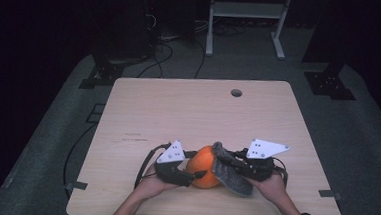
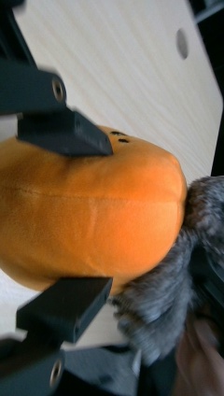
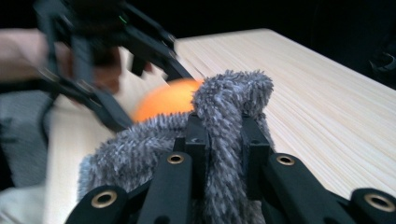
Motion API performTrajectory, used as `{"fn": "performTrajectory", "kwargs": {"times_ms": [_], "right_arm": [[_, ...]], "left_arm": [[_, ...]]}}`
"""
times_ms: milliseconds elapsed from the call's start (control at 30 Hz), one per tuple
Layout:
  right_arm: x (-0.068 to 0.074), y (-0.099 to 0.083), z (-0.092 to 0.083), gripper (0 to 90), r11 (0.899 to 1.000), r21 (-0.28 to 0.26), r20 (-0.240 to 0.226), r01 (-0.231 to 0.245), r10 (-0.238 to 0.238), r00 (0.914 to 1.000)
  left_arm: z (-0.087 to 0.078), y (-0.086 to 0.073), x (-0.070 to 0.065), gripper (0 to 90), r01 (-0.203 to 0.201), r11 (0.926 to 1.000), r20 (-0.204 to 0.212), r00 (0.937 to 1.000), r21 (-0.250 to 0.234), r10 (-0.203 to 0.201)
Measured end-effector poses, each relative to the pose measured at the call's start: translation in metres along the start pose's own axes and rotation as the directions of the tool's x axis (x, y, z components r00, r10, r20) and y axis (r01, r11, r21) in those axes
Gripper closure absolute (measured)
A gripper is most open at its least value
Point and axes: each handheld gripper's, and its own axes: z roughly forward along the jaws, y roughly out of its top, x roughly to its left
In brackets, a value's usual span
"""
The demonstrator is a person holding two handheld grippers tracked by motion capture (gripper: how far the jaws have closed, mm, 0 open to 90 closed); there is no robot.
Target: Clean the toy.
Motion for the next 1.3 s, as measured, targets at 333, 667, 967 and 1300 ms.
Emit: {"fn": "performTrajectory", "kwargs": {"times_ms": [333, 667, 967, 1300], "right_arm": [[0.016, 0.011, 0.003, 76.9, 0.998, -0.026, -0.068, 0.053, -0.055, 0.9962], [0.015, 0.008, -0.007, 76.7, 0.998, -0.006, -0.072, 0.056, -0.056, 0.9959], [0.000, 0.005, -0.018, 76.9, 0.995, 0.052, 0.004, 0.080, -0.081, 0.9967], [0.027, 0.012, 0.000, 76.7, 0.987, 0.054, -0.139, 0.153, -0.144, 0.9797]], "left_arm": [[0.012, 0.000, -0.020, 31.9, -0.111, 0.9922, -0.005, 0.9938, 0.057, 0.111], [0.018, -0.002, -0.023, 35.9, -0.144, 0.9865, -0.011, 0.9893, 0.079, 0.145], [0.019, 0.000, -0.019, 26.0, -0.065, 0.9960, -0.034, 0.9971, 0.060, 0.068], [0.022, -0.002, -0.044, 36.8, -0.308, 0.9410, -0.035, 0.9482, 0.140, 0.316]]}}
